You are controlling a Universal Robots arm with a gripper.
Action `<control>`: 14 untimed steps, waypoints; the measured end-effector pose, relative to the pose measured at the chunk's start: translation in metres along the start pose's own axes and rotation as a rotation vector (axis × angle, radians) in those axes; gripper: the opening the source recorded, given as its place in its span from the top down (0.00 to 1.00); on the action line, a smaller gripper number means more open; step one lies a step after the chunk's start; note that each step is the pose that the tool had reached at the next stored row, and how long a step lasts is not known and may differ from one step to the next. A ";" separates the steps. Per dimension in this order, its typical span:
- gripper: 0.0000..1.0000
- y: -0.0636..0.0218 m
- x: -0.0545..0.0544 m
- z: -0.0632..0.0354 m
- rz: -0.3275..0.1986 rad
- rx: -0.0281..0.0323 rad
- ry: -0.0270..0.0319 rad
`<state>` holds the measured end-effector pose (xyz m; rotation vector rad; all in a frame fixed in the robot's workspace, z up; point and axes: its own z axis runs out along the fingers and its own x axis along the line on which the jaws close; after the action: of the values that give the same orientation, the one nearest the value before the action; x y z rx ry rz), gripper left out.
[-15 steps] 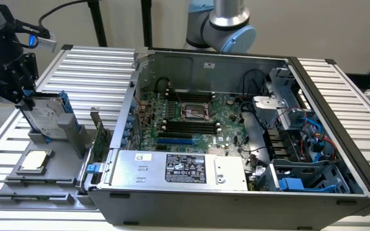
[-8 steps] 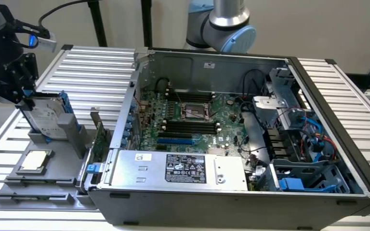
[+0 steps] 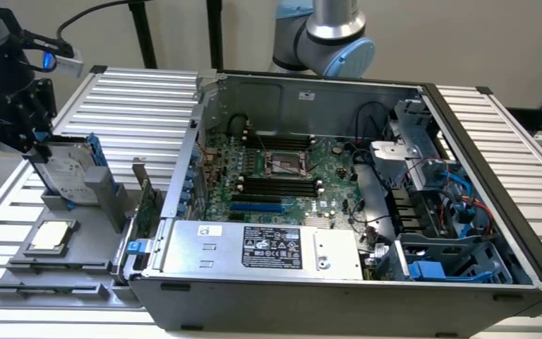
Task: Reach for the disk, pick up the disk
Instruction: 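Pick up the disk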
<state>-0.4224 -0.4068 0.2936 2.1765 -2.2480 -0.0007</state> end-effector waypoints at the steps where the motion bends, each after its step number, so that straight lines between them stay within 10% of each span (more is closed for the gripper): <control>1: 0.63 0.0000 0.000 0.0000 0.000 -0.0001 0.0004; 14: 0.67 0.0000 0.000 0.0007 0.000 -0.0001 0.0000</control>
<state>-0.4224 -0.4068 0.2929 2.1764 -2.2479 -0.0007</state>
